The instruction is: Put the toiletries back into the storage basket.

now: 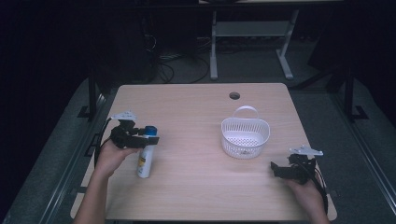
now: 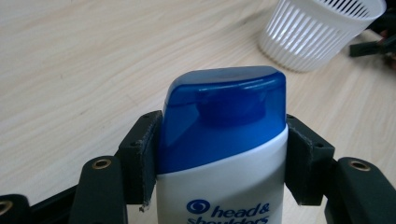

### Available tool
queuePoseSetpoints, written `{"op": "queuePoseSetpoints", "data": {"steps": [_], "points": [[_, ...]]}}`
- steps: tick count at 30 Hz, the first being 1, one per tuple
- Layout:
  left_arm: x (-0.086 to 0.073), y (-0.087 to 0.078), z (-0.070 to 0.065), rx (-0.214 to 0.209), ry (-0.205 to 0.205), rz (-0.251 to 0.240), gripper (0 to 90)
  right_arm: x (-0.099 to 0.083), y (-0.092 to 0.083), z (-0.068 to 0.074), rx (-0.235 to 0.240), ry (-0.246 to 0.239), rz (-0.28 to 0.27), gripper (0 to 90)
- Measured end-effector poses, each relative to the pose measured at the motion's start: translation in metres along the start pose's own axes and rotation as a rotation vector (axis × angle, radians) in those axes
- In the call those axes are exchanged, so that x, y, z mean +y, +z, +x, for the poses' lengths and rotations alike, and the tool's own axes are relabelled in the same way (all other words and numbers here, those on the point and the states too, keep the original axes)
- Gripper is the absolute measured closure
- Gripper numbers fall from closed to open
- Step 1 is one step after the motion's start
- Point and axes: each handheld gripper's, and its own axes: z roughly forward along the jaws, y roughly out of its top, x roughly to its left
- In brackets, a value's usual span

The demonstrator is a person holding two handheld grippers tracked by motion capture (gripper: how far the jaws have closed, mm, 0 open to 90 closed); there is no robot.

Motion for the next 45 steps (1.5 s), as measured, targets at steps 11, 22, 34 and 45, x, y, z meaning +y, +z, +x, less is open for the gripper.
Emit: {"op": "queuePoseSetpoints", "data": {"steps": [11,22,34,45], "points": [[0.002,-0.007,-0.006,-0.026,0.087,-0.097,37.9,0.0,0.0,0.0,0.0,0.0,0.0,0.9],[0.006,-0.01,-0.016,-0.088,0.168,-0.244,37.8,0.0,0.0,0.0,0.0,0.0,0.0,0.9],[0.016,-0.002,-0.03,-0.12,0.225,-0.302,37.7,0.0,0.0,0.0,0.001,-0.001,0.0,1.0],[0.035,-0.003,-0.039,-0.125,0.241,-0.336,37.6,0.0,0.0,0.0,0.002,-0.001,0.0,1.0]]}}
